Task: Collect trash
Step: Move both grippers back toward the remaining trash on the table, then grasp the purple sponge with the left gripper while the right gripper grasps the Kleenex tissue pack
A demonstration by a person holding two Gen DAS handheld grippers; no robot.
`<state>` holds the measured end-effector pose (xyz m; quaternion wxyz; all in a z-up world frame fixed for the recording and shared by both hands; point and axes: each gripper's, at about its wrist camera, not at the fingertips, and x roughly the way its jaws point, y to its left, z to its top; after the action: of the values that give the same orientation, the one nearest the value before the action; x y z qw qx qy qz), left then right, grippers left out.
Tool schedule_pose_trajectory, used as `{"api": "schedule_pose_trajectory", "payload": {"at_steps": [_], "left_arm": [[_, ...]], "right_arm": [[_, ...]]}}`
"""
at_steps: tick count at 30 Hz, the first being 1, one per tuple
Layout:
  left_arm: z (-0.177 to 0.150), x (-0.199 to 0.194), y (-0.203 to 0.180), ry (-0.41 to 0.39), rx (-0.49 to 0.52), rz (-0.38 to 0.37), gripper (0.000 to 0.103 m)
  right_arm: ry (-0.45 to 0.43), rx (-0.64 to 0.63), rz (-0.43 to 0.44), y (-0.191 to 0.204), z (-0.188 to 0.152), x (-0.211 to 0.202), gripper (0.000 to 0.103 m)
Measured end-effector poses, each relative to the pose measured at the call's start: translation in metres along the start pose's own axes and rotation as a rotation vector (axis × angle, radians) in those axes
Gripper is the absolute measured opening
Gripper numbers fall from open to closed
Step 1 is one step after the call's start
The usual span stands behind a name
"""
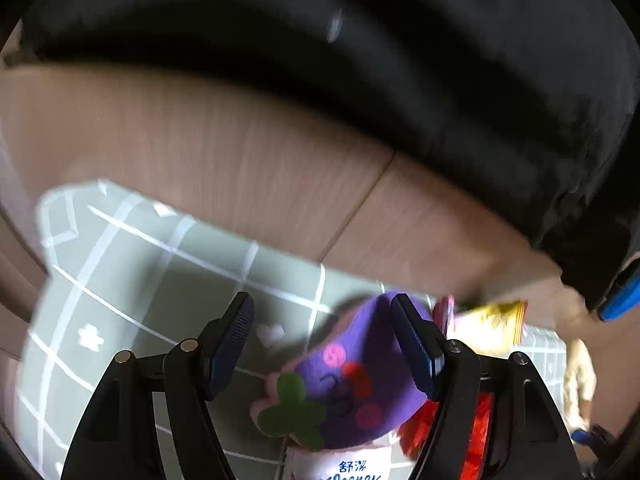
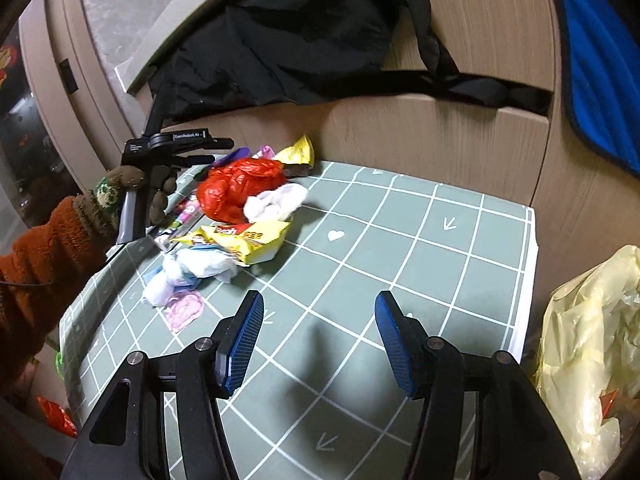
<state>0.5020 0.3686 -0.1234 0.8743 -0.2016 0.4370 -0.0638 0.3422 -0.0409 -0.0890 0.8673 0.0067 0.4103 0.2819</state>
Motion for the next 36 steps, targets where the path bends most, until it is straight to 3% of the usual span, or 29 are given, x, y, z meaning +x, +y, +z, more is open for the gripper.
{"api": "schedule_pose_trajectory", "payload": {"at_steps": [3,6,10,13,15,19,23,25,27,32,36], "left_arm": [[-0.019,-0.005,-0.006,0.052,0.07,-0.08,0.071],[-0.045,-0.017,-0.019,0.094,0.168,-0.089,0.071],[-0.07,-0.029,-0.031,0.117,0.214,-0.077,0.071],[-0.073,-0.037,-0.043,0.065,0.245,-0.003,0.071],[-0.068,-0.032,-0.048,0.035,0.263,0.117,0.071],[-0.045,-0.014,-0.046,0.06,0.156,0.161,0.071],[-0.03,0.0,-0.05,0.09,0.128,0.185,0.07],[-0.027,-0.003,-0.048,0.101,0.085,0.186,0.064],[-0.027,-0.016,-0.045,0.09,0.02,0.147,0.063],[-0.059,-0.095,-0.047,-0.054,0.007,0.082,0.063],[-0.103,-0.158,-0.045,-0.155,-0.042,0.115,0.063]], "right_arm": [[0.017,0.008,0.008,-0.003,0.0,0.008,0.056],[0.031,0.009,0.02,-0.003,-0.002,0.017,0.056],[0.03,0.021,0.049,-0.002,-0.005,0.02,0.056],[0.027,0.017,0.054,0.002,-0.008,0.017,0.056],[0.024,0.019,0.058,0.004,-0.011,0.014,0.056],[0.015,0.021,0.056,0.006,-0.014,0.007,0.056],[-0.006,0.001,0.038,0.009,-0.013,-0.005,0.056],[-0.019,-0.012,0.023,0.011,-0.011,-0.01,0.056],[-0.033,-0.016,0.02,0.012,-0.007,-0.015,0.056],[-0.059,-0.052,0.039,0.026,0.01,-0.017,0.056],[-0.046,-0.064,0.109,0.049,0.024,-0.006,0.056]]}}
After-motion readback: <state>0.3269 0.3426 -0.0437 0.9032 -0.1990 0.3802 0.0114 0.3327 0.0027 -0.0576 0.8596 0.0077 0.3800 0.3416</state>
